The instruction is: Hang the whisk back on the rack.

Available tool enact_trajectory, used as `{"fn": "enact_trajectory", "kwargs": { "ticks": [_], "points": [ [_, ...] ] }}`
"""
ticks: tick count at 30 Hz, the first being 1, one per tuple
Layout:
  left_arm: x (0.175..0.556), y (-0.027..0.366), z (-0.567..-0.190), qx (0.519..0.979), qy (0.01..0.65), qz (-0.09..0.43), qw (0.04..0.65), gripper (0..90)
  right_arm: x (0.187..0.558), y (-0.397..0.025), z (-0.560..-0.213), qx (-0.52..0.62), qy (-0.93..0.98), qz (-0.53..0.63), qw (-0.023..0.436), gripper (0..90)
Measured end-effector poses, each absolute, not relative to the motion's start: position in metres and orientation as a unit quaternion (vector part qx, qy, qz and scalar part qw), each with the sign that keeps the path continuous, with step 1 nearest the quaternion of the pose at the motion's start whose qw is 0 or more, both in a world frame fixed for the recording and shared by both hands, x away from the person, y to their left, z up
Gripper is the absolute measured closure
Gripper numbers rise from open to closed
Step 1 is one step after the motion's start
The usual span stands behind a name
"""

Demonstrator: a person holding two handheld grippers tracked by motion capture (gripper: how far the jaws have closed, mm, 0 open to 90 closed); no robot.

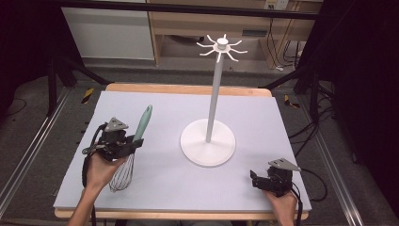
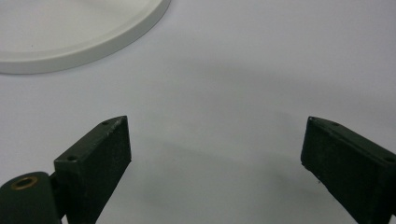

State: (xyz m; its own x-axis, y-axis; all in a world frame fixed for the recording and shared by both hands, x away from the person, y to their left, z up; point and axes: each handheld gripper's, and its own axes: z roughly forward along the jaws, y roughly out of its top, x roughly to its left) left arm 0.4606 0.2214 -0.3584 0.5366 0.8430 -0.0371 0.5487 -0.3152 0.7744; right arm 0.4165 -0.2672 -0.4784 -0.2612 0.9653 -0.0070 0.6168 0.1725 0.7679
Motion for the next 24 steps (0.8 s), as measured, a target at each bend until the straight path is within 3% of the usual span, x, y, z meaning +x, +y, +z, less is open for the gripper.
{"fn": "enact_trajectory", "kwargs": {
  "ticks": [12, 24],
  "points": [
    [0.436, 0.229, -0.335, 0.733, 0.411, 0.257, 0.478, 68.6, 0.416, -0.267, -0.479, 0.549, 0.72, 0.336, 0.261, 9.0],
    [0.427, 0.234, -0.318, 0.688, 0.396, 0.283, 0.538, 68.5, 0.417, -0.267, -0.479, 0.549, 0.719, 0.335, 0.261, 9.0]
  ]
}}
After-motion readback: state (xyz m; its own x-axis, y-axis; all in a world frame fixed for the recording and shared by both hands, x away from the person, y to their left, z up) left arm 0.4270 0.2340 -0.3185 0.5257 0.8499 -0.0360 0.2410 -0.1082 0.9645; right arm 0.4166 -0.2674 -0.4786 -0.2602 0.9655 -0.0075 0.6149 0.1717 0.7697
